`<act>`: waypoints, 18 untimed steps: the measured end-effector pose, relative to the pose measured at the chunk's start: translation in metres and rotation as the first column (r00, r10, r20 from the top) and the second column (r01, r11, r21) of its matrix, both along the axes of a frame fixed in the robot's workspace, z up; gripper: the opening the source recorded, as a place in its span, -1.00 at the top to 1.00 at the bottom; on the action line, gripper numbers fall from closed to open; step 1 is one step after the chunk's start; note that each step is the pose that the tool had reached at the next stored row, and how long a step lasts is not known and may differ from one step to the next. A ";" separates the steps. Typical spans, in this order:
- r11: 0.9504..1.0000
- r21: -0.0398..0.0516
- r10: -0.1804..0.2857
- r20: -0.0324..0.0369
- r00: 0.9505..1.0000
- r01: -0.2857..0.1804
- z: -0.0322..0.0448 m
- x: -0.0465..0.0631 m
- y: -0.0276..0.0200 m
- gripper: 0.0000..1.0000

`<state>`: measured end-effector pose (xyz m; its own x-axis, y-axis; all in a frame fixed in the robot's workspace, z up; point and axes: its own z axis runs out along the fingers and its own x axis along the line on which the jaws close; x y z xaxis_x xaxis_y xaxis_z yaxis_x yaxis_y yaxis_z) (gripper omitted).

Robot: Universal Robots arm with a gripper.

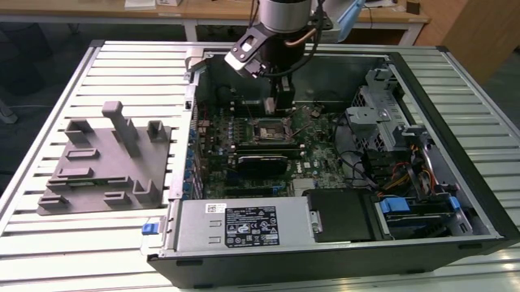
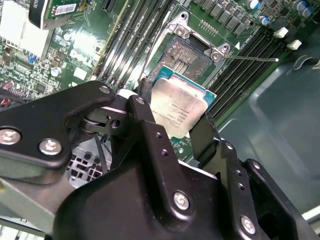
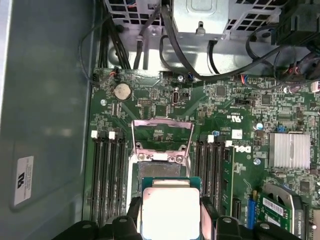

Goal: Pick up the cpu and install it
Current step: 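Place the cpu into insertion slot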

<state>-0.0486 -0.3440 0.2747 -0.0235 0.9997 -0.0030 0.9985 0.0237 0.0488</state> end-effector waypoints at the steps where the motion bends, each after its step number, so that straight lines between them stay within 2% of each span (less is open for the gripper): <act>1: 1.000 0.000 -0.002 0.000 1.000 0.002 -0.0013 0.000 0.0001 -0.08; 4: 1.000 0.001 -0.003 0.000 1.000 0.003 -0.0059 -0.001 0.0004 -0.08; 9: 1.000 0.009 -0.003 0.000 1.000 0.003 -0.0138 -0.001 0.0006 -0.08; 18: 1.000 0.009 -0.003 0.000 1.000 0.003 -0.0263 -0.004 0.0021 -0.08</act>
